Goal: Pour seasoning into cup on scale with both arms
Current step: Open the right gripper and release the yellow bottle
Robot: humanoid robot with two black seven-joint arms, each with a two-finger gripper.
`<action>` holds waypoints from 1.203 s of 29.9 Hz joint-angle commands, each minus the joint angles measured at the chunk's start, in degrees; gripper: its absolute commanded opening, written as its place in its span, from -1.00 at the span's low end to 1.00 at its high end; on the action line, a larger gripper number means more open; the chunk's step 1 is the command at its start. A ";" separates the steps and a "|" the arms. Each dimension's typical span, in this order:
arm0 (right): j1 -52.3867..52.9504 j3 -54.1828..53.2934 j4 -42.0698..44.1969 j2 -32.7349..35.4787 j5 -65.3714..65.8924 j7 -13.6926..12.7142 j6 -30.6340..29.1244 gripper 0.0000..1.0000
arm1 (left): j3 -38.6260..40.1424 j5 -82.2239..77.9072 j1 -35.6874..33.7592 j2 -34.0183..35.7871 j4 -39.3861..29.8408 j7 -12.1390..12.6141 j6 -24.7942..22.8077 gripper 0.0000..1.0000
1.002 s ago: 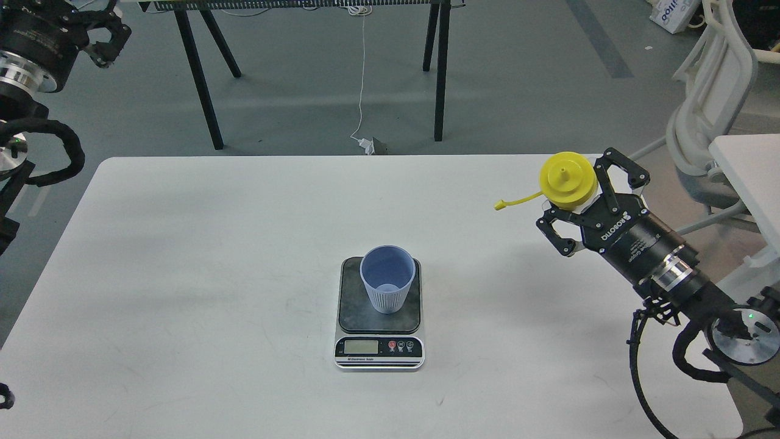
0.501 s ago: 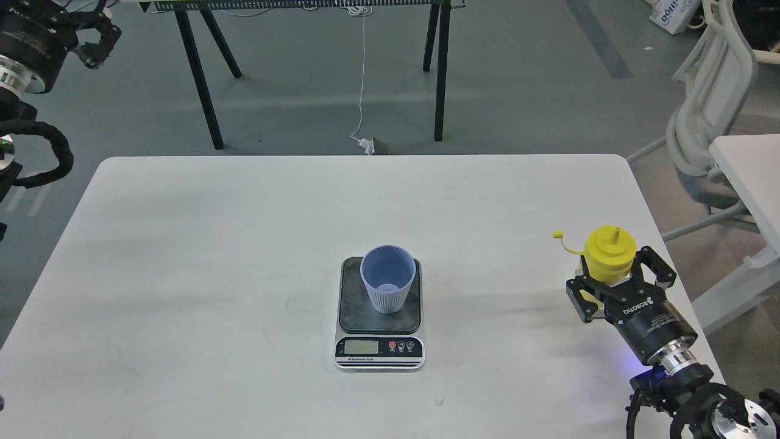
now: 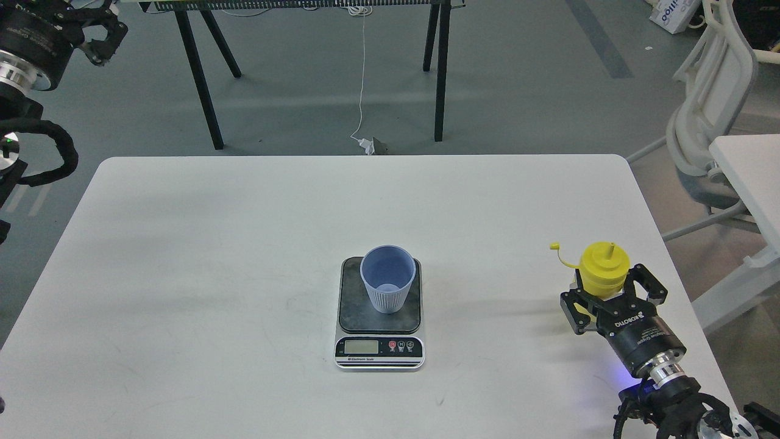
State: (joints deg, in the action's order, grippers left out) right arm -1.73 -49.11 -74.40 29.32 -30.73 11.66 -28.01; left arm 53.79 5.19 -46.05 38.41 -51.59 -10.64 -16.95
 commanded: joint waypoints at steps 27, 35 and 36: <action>0.51 2.88 2.68 -1.20 0.58 -0.24 0.01 0.69 | -0.09 0.00 0.09 0.00 0.00 0.00 -0.19 1.00; -7.84 1.03 1.36 1.97 0.58 0.38 0.01 0.93 | -0.09 0.00 0.09 -0.09 -0.27 -0.09 -0.19 1.00; -8.63 1.03 1.36 2.32 0.67 0.38 0.01 0.96 | -0.09 0.00 0.09 -0.17 -0.27 -0.09 -0.19 1.00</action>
State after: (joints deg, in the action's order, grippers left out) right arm -7.91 -47.86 -73.17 30.43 -30.11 11.96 -28.01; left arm 53.70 5.19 -46.02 38.40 -51.84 -10.68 -17.15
